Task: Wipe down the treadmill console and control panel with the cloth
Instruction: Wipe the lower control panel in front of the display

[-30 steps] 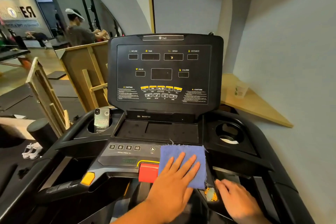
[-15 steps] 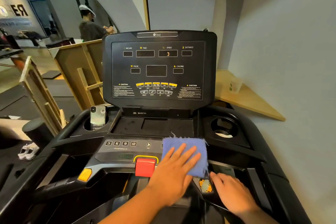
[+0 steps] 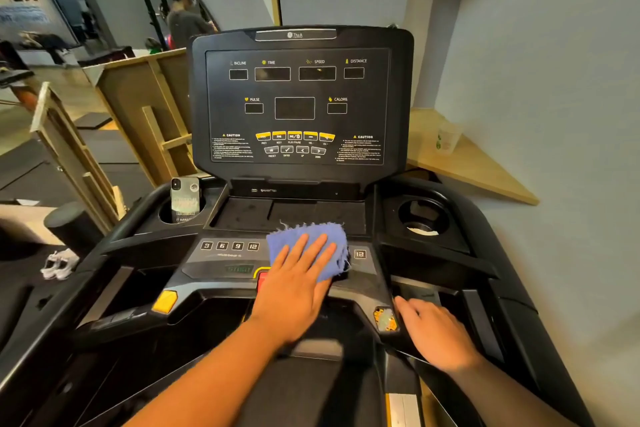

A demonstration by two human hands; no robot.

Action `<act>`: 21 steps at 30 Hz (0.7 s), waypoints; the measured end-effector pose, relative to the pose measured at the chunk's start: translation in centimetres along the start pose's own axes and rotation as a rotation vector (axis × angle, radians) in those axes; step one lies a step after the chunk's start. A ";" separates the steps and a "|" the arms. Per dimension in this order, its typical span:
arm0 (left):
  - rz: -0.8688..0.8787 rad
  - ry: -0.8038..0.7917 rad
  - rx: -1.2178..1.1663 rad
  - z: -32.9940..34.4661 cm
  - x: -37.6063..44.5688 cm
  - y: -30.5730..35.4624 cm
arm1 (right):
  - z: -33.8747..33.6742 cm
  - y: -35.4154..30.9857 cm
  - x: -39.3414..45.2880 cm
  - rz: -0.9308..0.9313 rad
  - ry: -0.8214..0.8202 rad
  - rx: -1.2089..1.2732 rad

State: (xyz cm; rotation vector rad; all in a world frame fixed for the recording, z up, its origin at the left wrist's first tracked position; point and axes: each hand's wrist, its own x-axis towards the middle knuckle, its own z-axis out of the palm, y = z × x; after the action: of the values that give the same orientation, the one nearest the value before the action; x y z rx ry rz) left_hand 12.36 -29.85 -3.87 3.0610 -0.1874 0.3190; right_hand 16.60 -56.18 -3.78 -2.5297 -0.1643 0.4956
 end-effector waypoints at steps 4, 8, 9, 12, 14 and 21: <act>-0.328 0.012 -0.064 -0.4 -2.2 -6.7 | 0.2 0.2 -0.1 -0.024 0.004 0.008; -0.596 0.075 -0.052 -1.0 -3.7 -9.9 | 0.5 0.4 0.2 -0.032 0.043 -0.064; -0.644 0.079 -0.051 -0.9 -3.4 -9.4 | 0.6 0.5 0.3 -0.027 0.048 -0.056; -0.771 0.075 -0.076 -0.9 -1.5 -6.4 | 0.6 0.5 0.4 -0.030 0.040 -0.056; -0.761 0.037 -0.086 -0.8 -0.2 -3.9 | 0.6 0.5 0.4 -0.052 0.028 -0.093; -0.193 -0.101 -0.038 0.8 1.8 8.0 | 0.7 0.8 0.6 -0.049 0.029 -0.071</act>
State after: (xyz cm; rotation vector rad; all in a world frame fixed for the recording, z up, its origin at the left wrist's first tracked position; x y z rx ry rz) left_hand 13.24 -38.08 -3.91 3.0266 0.0966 0.1487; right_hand 16.93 -56.35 -5.00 -2.5939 -0.2360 0.4405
